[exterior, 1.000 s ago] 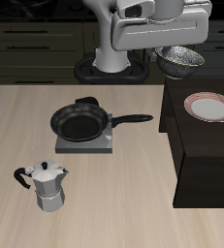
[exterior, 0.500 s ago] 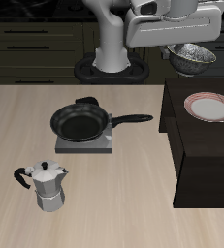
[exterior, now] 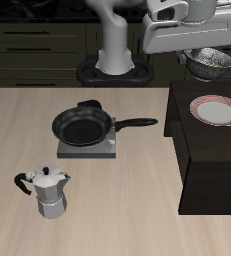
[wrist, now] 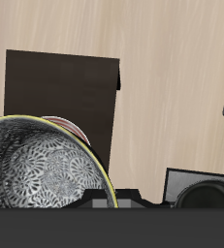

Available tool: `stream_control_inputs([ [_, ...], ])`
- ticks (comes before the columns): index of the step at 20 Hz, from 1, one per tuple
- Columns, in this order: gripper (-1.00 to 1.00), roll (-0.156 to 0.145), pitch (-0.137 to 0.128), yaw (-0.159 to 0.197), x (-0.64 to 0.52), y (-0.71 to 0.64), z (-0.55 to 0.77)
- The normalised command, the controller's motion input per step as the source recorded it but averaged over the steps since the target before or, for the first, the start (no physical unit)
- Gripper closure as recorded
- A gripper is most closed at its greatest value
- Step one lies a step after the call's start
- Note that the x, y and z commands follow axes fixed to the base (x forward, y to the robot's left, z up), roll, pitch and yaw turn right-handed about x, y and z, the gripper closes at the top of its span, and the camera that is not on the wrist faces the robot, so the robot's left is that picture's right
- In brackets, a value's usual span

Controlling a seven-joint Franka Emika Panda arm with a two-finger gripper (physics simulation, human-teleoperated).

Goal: Place the bowl on the plate

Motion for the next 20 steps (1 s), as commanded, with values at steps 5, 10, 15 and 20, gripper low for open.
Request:
stream_control_inputs([
  [5, 1.00, 0.016, 0.007, -0.009, 0.02, 0.23, -0.03],
  [10, 1.00, 0.016, 0.025, -0.007, -0.01, 0.17, -0.13],
  [15, 1.00, 0.011, 0.008, 0.006, -0.05, 0.22, -0.06],
  [20, 1.00, 0.031, 0.014, 0.005, -0.10, 0.23, -0.11],
])
